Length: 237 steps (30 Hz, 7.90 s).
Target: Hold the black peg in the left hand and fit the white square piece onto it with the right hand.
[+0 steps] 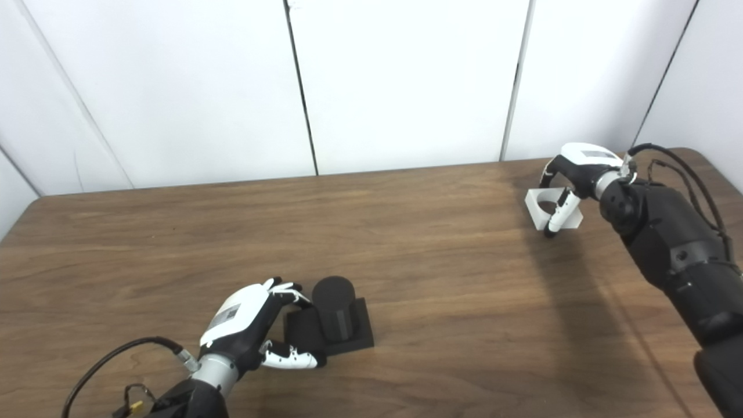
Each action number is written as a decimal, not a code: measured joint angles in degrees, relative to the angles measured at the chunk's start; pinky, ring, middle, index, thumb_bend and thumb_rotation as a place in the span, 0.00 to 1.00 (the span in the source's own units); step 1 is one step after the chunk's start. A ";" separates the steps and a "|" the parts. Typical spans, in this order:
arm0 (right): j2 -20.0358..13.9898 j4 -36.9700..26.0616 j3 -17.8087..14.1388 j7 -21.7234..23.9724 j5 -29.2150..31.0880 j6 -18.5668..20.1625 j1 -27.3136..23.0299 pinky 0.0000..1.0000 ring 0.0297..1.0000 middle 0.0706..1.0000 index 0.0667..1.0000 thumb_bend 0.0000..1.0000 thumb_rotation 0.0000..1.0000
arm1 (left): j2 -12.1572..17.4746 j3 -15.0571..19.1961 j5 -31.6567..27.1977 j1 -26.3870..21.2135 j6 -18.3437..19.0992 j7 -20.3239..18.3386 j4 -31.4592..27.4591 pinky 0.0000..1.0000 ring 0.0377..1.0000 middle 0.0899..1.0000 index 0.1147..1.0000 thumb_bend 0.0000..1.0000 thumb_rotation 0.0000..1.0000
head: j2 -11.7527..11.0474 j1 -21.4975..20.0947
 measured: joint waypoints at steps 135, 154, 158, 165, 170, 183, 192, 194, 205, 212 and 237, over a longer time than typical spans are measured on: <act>18.76 -62.84 8.48 41.56 -4.98 10.21 4.40 1.00 0.93 0.78 0.45 0.52 0.13 | -3.41 -1.75 7.63 -0.31 0.53 -1.77 -0.40 1.00 1.00 0.87 0.42 0.51 0.06 | 3.78 4.04; 19.01 -61.77 10.47 40.88 -6.94 9.07 6.42 1.00 0.93 0.79 0.45 0.52 0.13 | -3.96 -1.76 7.78 -0.25 0.35 -1.91 -0.54 1.00 1.00 0.87 0.42 0.51 0.06 | 3.95 4.48; 19.08 -60.10 10.79 39.52 -7.45 8.34 8.06 1.00 0.94 0.79 0.45 0.52 0.13 | -4.15 -1.82 7.78 -0.10 0.30 -1.93 -0.63 1.00 1.00 0.87 0.42 0.51 0.06 | 3.96 4.48; 19.04 -58.35 10.76 36.94 -7.48 6.20 9.51 1.00 0.95 0.83 0.64 0.83 0.23 | -4.21 -1.81 7.75 -0.05 0.23 -1.93 -0.66 1.00 1.00 0.87 0.42 0.51 0.06 | 4.13 4.31; 18.71 -57.95 10.77 37.45 -7.33 6.13 9.65 1.00 0.96 0.84 0.72 0.96 0.30 | -4.20 -1.75 7.68 -0.05 0.23 -1.95 -0.66 1.00 1.00 0.87 0.42 0.51 0.06 | 4.13 4.31; 18.71 -57.96 10.35 38.95 -7.24 6.18 9.66 1.00 0.97 0.84 0.71 1.00 0.35 | -4.29 -1.75 7.78 -0.05 0.26 -2.01 -0.66 1.00 1.00 0.87 0.42 0.51 0.06 | 4.13 4.31; 18.77 -57.97 8.89 39.33 -6.38 6.51 9.37 1.00 0.97 0.85 0.72 1.00 0.31 | -4.29 -1.75 7.78 -0.04 0.28 -2.02 -0.66 1.00 1.00 0.86 0.42 0.51 0.06 | 4.22 4.22; 18.76 -57.97 8.64 39.55 -6.04 6.55 9.03 1.00 0.97 0.84 0.72 1.00 0.31 | -4.28 -1.75 7.78 -0.06 0.29 -2.02 -0.66 1.00 1.00 0.86 0.42 0.51 0.06 | 4.22 4.22; 18.40 -58.01 8.42 41.45 -7.30 7.49 7.11 1.00 0.96 0.84 0.71 1.00 0.37 | -3.05 -2.61 8.55 -1.25 0.12 -3.85 -0.66 1.00 0.99 0.85 0.43 0.52 0.09 | 4.13 3.78; 17.78 -58.01 8.02 41.67 -7.23 7.29 6.98 1.00 0.96 0.84 0.71 1.00 0.36 | -2.92 -2.91 9.88 -1.71 0.11 -5.34 -0.66 1.00 1.00 0.86 0.58 0.79 0.30 | 4.04 3.78; 17.12 -58.01 6.49 41.73 -5.18 7.20 5.87 1.00 0.97 0.84 0.72 1.00 0.33 | -2.45 -1.43 13.39 -4.12 0.18 -19.60 -3.44 1.00 1.00 0.97 0.94 1.00 0.34 | 4.22 4.04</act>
